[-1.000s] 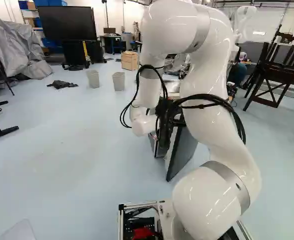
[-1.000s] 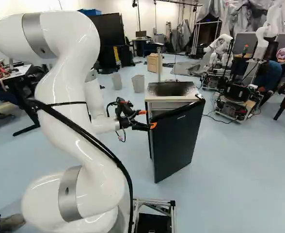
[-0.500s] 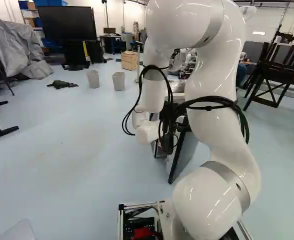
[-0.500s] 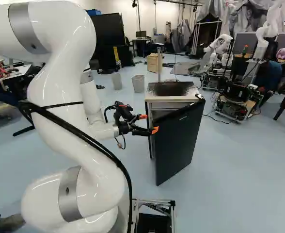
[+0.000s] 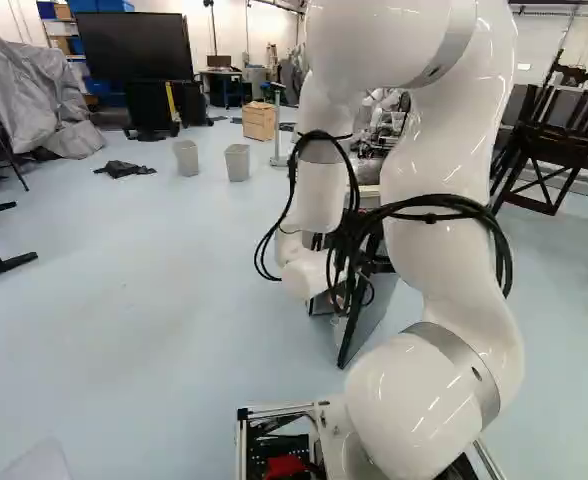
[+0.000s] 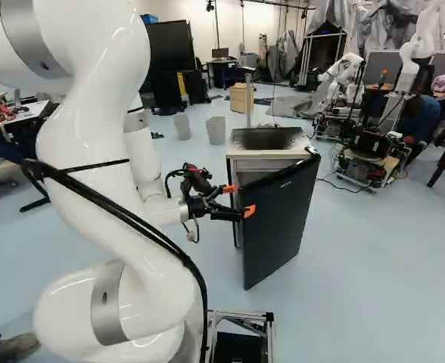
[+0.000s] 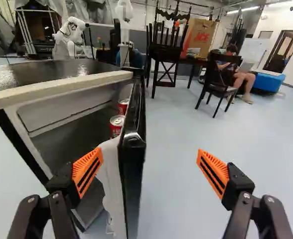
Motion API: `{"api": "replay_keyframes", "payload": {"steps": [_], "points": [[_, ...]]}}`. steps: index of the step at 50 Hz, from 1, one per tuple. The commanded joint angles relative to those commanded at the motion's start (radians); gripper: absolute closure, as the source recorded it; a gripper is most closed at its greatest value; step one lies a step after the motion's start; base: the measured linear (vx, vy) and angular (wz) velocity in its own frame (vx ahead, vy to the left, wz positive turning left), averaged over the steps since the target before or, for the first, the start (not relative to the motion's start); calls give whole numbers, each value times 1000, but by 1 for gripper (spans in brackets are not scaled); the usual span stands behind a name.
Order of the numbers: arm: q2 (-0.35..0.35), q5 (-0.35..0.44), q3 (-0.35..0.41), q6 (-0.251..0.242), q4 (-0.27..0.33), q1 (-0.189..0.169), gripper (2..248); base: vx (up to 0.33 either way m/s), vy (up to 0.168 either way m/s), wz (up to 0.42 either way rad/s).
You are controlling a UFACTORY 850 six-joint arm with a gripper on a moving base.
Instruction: Grab a drink from the fridge
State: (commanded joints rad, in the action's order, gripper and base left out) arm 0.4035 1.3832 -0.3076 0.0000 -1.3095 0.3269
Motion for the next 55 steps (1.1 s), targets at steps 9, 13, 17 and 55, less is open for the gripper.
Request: {"api": "replay_keyframes", "payload": {"steps": [9, 13, 17, 55], "points": [[-15, 18, 29, 0, -10, -24, 3, 0, 0, 0], [-20, 28, 40, 0, -15, -36, 3, 0, 0, 0], [-25, 35, 50, 0, -20, -49, 3, 0, 0, 0], [-60, 39, 119, 0, -32, -201, 3, 0, 0, 0]]}}
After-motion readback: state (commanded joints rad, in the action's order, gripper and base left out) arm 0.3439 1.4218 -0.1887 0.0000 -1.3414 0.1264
